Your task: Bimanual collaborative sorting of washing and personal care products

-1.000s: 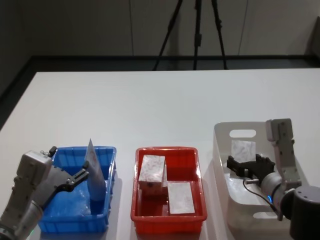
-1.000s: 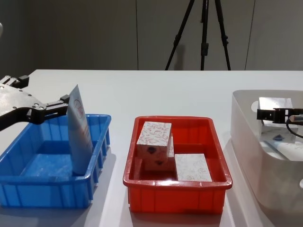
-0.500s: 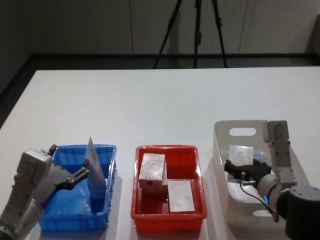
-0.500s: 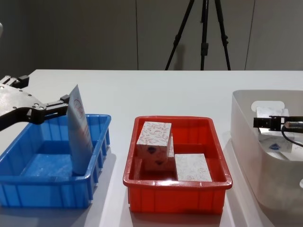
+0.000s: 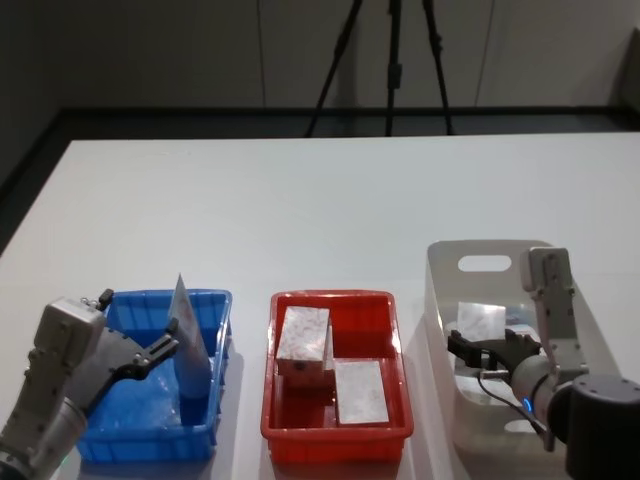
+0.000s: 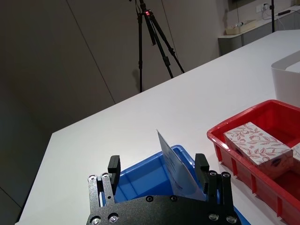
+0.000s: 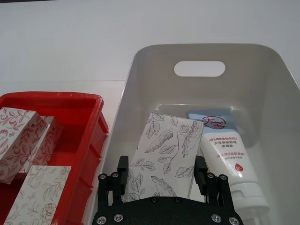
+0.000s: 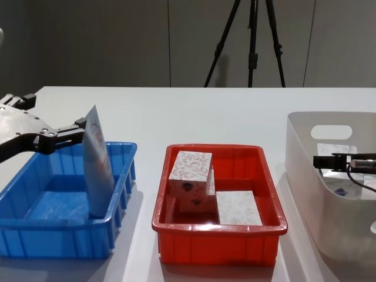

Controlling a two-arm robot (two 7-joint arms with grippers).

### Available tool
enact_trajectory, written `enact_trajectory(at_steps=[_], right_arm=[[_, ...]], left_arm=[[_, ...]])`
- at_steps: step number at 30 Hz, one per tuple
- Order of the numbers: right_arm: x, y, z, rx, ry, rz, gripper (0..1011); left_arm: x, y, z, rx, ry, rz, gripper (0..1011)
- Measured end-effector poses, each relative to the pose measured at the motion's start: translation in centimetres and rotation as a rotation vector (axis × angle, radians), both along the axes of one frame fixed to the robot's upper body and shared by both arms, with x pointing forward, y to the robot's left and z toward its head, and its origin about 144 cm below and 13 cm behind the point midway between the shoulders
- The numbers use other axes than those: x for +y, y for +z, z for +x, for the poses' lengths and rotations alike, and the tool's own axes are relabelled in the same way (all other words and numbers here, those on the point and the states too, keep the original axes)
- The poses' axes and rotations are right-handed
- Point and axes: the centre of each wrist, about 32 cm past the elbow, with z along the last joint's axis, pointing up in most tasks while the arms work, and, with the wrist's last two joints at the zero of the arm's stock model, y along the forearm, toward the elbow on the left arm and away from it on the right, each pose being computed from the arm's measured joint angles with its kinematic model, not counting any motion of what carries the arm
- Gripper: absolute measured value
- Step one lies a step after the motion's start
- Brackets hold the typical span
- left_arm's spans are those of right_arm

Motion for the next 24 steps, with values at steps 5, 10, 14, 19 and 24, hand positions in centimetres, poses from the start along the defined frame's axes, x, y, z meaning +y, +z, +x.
enact_trajectory(at_steps=[5, 10, 14, 19, 24], right_arm=[[-0.02, -0.23, -0.04, 0.015, -0.007, -0.002, 856], [-0.03, -0.35, -0.02, 0.024, -0.011, -0.004, 857], [-0.06, -0.46, 0.02, 0.032, -0.016, -0.002, 856], [-0.05, -0.60, 0.10, 0.049, -0.022, 0.003, 856], [0.00, -0.69, 0.20, 0.064, -0.027, 0.011, 857]], left_arm=[[0.00, 0.00, 0.00, 0.000, 0.000, 0.000, 1002], [0.00, 0.00, 0.00, 0.000, 0.000, 0.000, 1001], [0.00, 0.00, 0.00, 0.000, 0.000, 0.000, 1002], [0.00, 0.00, 0.00, 0.000, 0.000, 0.000, 1002], [0.00, 0.00, 0.00, 0.000, 0.000, 0.000, 1001]])
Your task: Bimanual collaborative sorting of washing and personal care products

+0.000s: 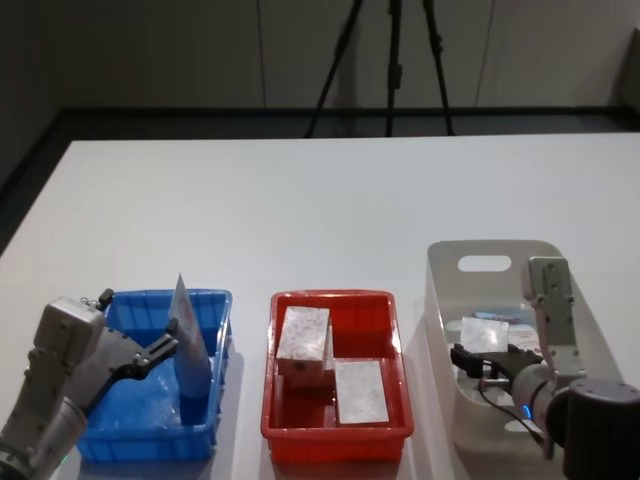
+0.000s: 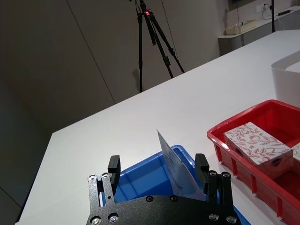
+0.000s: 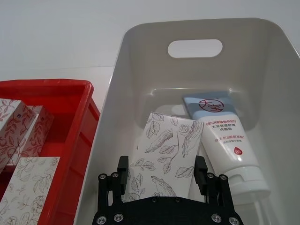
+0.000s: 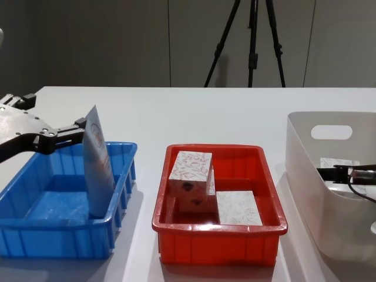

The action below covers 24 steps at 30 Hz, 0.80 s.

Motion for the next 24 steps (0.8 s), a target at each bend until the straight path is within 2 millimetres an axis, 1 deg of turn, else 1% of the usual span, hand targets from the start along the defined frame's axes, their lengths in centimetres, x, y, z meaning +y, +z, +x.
enact_trajectory(at_steps=[18, 20, 21, 22, 23, 24], right_arm=[[0.12, -0.02, 0.23, 0.016, -0.008, 0.002, 856], [0.11, -0.02, 0.23, 0.015, -0.008, 0.002, 873], [0.11, -0.01, 0.23, 0.015, -0.008, 0.002, 896], [0.11, -0.01, 0.22, 0.015, -0.008, 0.002, 942], [0.10, -0.01, 0.22, 0.014, -0.008, 0.002, 942], [0.10, -0.01, 0.22, 0.014, -0.008, 0.002, 979]], left_arm=[[0.00, 0.00, 0.00, 0.000, 0.000, 0.000, 1001], [0.00, 0.00, 0.00, 0.000, 0.000, 0.000, 1002], [0.00, 0.00, 0.00, 0.000, 0.000, 0.000, 1002], [0.00, 0.00, 0.00, 0.000, 0.000, 0.000, 1001], [0.00, 0.00, 0.00, 0.000, 0.000, 0.000, 1001], [0.00, 0.00, 0.00, 0.000, 0.000, 0.000, 1002]])
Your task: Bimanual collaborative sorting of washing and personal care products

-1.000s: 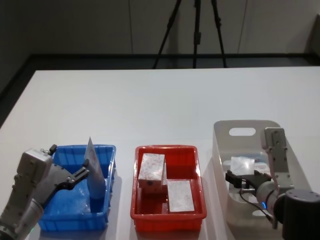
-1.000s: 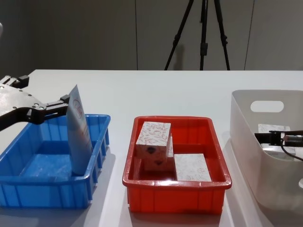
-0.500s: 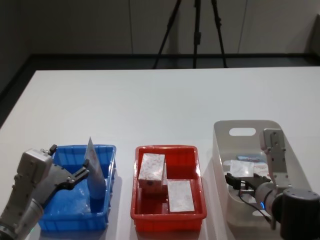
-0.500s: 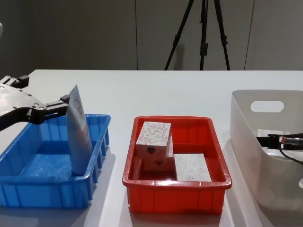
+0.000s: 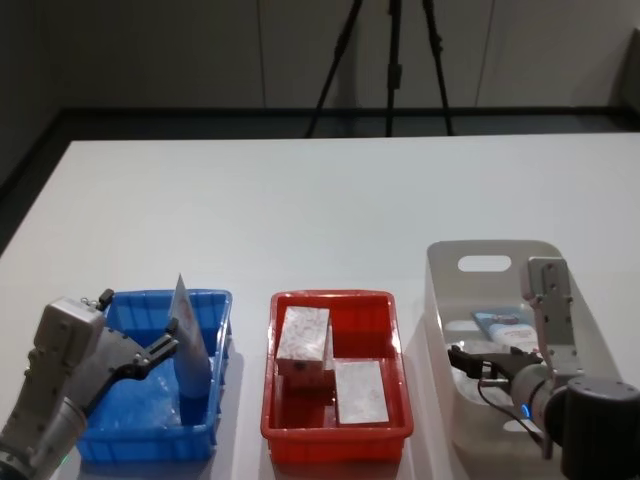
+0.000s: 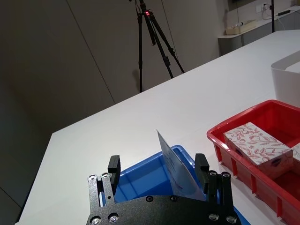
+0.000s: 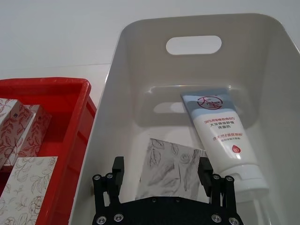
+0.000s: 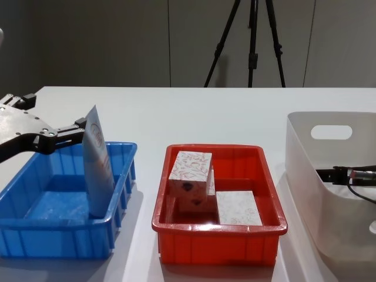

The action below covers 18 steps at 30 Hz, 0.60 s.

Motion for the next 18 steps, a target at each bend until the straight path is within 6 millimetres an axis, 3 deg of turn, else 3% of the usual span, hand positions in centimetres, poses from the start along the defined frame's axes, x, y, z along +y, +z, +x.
enact_trajectory(at_steps=[18], right_arm=[[0.02, 0.00, -0.03, -0.002, 0.003, 0.001, 1001]], left_arm=[[0.00, 0.00, 0.00, 0.000, 0.000, 0.000, 1002]])
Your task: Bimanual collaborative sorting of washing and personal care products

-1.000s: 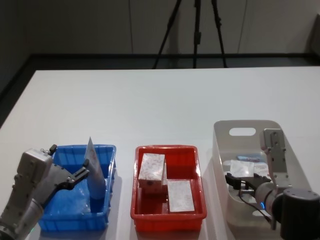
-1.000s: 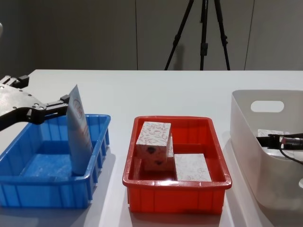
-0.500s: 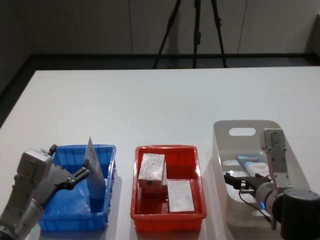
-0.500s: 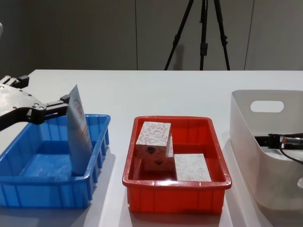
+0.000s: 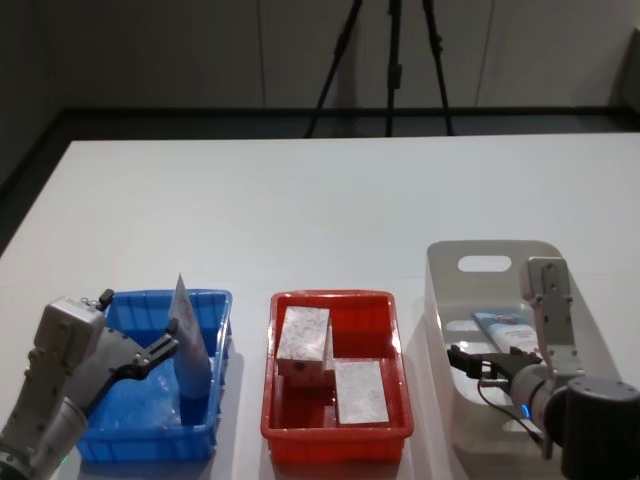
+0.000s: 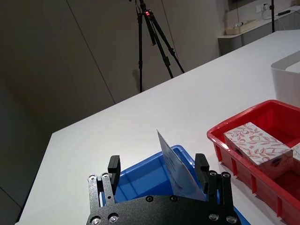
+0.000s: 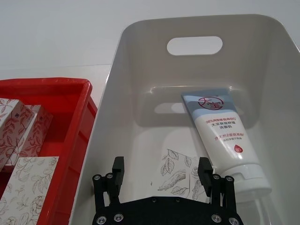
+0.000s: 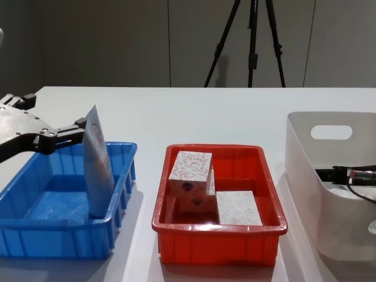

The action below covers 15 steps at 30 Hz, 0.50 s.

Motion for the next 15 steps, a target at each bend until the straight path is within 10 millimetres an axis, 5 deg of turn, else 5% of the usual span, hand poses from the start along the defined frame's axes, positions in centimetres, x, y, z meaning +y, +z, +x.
enact_trajectory(at_steps=[15], right_arm=[[-0.02, 0.61, -0.64, -0.070, 0.006, -0.028, 1001]], left_arm=[[0.00, 0.00, 0.00, 0.000, 0.000, 0.000, 1002]])
